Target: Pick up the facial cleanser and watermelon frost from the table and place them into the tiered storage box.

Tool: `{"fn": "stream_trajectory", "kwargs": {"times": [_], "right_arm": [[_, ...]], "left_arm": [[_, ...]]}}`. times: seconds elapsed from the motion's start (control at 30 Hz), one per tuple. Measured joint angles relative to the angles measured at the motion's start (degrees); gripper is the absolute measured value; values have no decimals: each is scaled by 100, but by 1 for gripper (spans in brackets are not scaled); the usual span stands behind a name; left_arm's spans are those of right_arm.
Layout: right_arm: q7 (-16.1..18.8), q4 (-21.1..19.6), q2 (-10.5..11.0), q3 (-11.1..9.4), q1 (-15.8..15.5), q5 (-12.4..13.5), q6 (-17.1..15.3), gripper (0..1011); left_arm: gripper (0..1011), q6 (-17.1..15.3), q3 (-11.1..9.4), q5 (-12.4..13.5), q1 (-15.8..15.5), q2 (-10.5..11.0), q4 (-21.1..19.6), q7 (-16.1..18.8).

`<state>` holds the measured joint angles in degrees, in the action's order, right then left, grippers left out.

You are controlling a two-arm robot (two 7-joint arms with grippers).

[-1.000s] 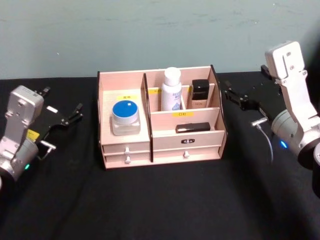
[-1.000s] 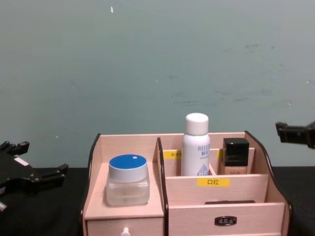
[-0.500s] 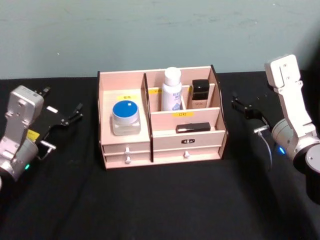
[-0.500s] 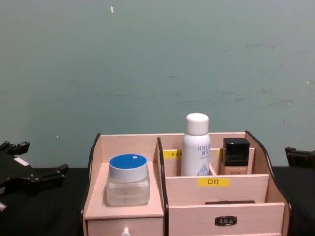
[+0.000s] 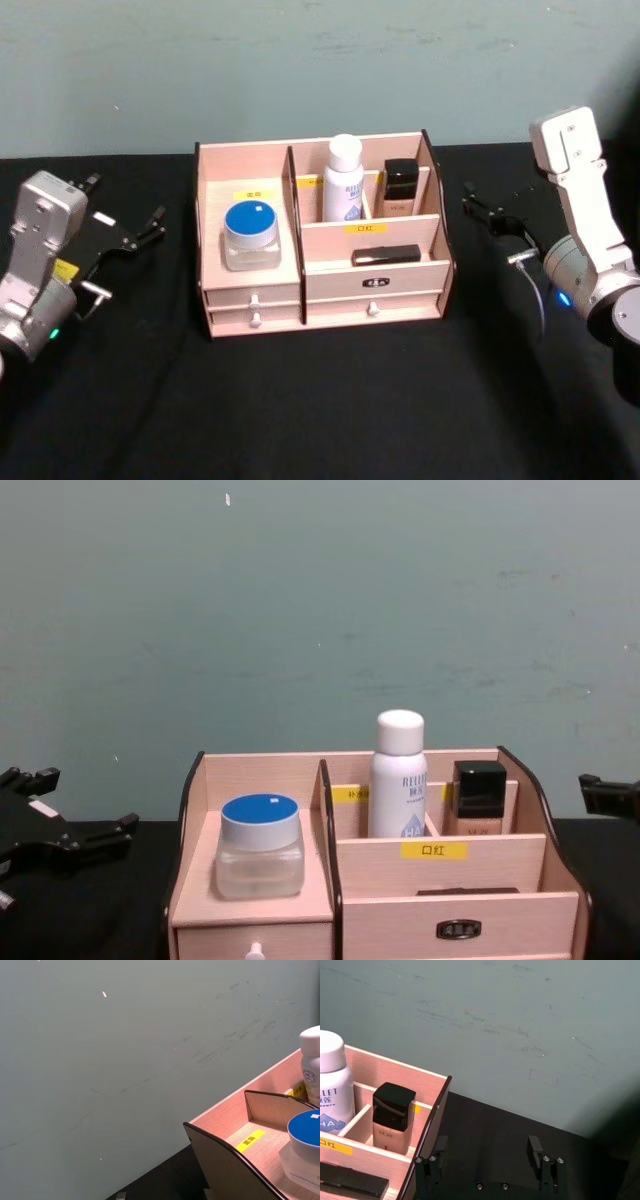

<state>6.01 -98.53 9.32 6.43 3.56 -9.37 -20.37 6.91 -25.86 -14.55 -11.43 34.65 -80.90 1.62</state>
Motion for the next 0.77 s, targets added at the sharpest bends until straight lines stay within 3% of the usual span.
{"fn": "stream_trajectory", "kwargs": {"times": [0.77], "right_arm": [[6,-21,10,8,0,19,-7,1002]], "left_arm": [[1001,0,0,0,0,0,0,0]]}}
